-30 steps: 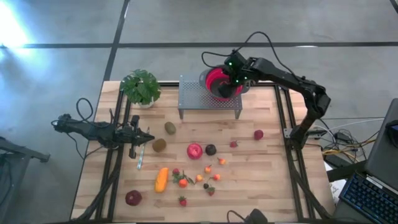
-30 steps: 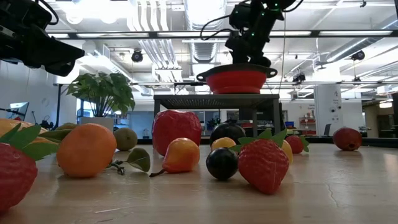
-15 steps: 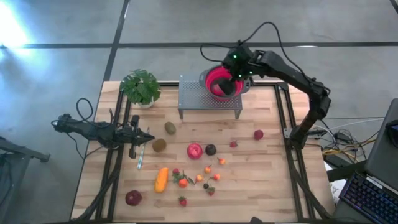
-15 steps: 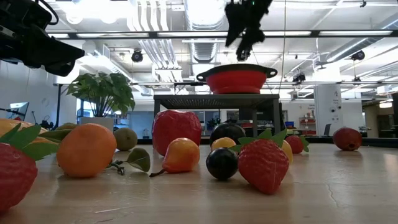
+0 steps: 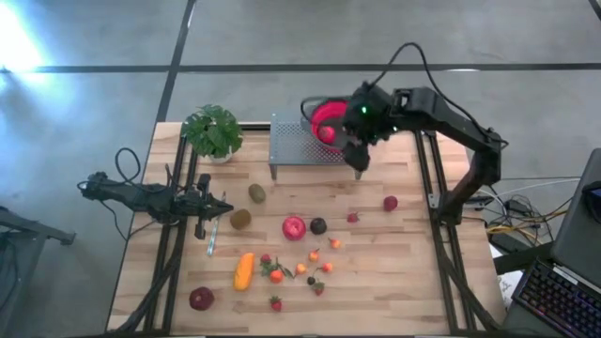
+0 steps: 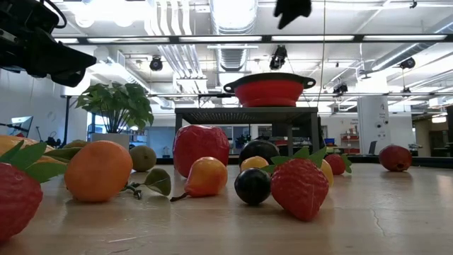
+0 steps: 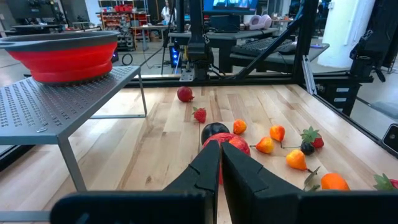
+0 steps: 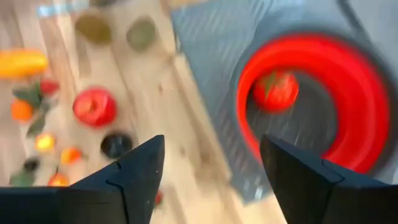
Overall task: Pick & Place Fruit
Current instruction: Put the pomegranate into the strainer bowl on the shelf
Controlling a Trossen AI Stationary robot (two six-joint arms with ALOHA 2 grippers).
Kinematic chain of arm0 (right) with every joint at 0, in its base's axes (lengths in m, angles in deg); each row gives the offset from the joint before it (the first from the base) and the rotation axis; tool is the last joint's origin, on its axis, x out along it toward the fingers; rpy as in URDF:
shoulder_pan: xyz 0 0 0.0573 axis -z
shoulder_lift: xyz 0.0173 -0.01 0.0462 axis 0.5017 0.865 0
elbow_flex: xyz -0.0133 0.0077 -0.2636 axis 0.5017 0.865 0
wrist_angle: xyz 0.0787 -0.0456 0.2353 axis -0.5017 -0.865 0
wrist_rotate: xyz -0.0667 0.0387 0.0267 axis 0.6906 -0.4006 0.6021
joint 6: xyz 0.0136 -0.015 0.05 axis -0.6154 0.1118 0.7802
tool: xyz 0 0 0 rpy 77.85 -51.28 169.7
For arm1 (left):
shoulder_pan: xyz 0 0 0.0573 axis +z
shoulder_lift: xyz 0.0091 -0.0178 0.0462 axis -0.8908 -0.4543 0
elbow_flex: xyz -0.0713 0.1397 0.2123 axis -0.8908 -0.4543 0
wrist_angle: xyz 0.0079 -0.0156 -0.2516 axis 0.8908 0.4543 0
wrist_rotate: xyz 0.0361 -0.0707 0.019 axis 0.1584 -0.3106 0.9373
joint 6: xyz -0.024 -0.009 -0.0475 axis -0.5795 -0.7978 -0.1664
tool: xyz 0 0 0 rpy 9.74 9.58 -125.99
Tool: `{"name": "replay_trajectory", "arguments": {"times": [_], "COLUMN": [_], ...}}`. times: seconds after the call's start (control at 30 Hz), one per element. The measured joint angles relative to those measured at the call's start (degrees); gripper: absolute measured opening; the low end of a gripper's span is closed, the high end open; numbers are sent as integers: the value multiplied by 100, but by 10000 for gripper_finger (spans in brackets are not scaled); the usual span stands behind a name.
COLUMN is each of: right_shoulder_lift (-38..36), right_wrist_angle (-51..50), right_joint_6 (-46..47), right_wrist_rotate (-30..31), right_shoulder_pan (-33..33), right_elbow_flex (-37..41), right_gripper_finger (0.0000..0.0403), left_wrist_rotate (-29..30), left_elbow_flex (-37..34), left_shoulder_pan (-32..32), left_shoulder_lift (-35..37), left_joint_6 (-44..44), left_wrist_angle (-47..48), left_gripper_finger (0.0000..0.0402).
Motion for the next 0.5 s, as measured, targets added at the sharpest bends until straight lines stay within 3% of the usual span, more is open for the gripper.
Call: {"name": "replay_trajectory", "arguments": {"times": [0.23,0.5], "right_shoulder_lift": [-244,-1110], "right_wrist_angle": [-924,-900], "right_joint_6": [697,1358], "right_wrist_rotate": [1279,1374], "right_shoulder_pan": [-733,-1238], "right_elbow_flex": [286,1508], "right_gripper_finger": [216,192], "left_wrist_rotate": [1,0], "left_elbow_flex": [0,0], "left_shoulder_pan": [0,-1], "left_shoulder_lift": [-2,-1], "left_joint_6": [0,0], "left_wrist_angle": [0,0], "left_gripper_finger": [21,21]}}
